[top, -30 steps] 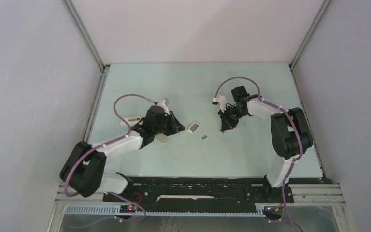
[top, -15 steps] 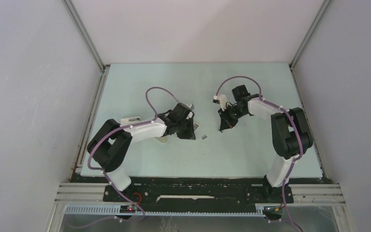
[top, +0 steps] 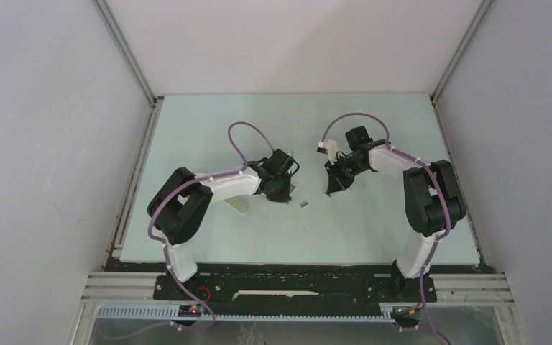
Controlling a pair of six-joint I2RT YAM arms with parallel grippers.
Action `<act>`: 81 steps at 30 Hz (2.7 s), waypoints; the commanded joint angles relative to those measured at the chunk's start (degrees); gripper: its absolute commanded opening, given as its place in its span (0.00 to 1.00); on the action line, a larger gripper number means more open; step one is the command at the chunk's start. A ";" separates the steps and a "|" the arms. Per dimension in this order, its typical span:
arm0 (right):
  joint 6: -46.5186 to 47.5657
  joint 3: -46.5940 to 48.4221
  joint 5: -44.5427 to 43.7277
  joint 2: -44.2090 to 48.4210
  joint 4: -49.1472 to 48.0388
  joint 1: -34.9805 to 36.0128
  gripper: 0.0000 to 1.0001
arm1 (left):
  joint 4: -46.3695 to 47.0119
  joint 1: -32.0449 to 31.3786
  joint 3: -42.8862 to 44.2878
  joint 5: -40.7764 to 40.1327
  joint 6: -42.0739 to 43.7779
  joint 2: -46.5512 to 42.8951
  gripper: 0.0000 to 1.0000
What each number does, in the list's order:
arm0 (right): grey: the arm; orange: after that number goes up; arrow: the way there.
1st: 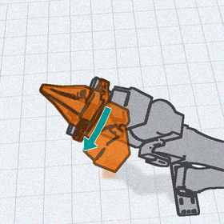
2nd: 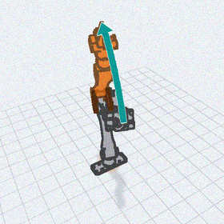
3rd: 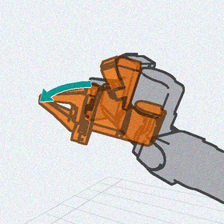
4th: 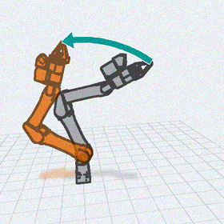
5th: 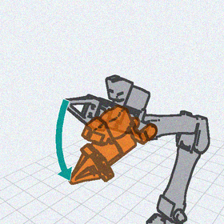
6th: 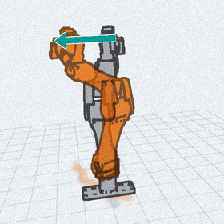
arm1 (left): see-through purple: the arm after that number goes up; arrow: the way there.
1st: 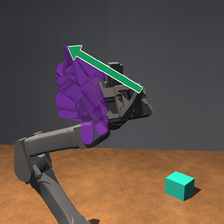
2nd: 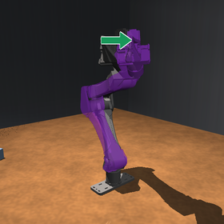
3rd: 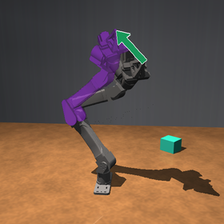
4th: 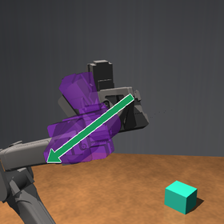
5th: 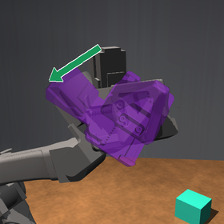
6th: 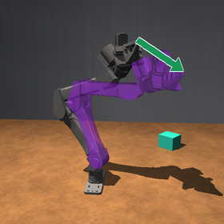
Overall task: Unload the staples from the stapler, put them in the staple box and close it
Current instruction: Adjust the staple box at the center of the board, then pick up the staple from the center of the board.
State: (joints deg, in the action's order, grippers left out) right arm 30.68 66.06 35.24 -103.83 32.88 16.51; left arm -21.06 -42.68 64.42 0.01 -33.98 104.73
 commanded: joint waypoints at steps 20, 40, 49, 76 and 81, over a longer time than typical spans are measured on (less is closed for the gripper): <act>-2.00 1.72 4.17 3.45 -1.19 -0.86 0.00 | -4.88 1.61 3.80 -11.07 -2.06 -1.04 0.04; -39.94 -2.28 33.13 2.11 -26.47 -2.08 0.00 | 26.43 3.42 -15.93 8.17 -5.36 -28.09 0.66; -76.26 -6.21 38.53 0.74 -60.36 -4.96 0.00 | 47.61 7.69 -25.82 14.41 -17.95 -32.84 0.79; -120.76 -8.26 37.51 -1.48 -104.18 -0.68 0.00 | 80.46 10.94 -24.21 18.03 -38.00 -22.06 0.82; -120.86 -8.23 37.44 -1.57 -104.21 -0.33 0.00 | 86.30 10.94 -24.27 17.97 -41.33 -19.22 0.73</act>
State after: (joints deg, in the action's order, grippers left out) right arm -88.99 58.00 72.95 -105.23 -68.14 15.84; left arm 56.66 -32.05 37.04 17.02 -71.75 84.44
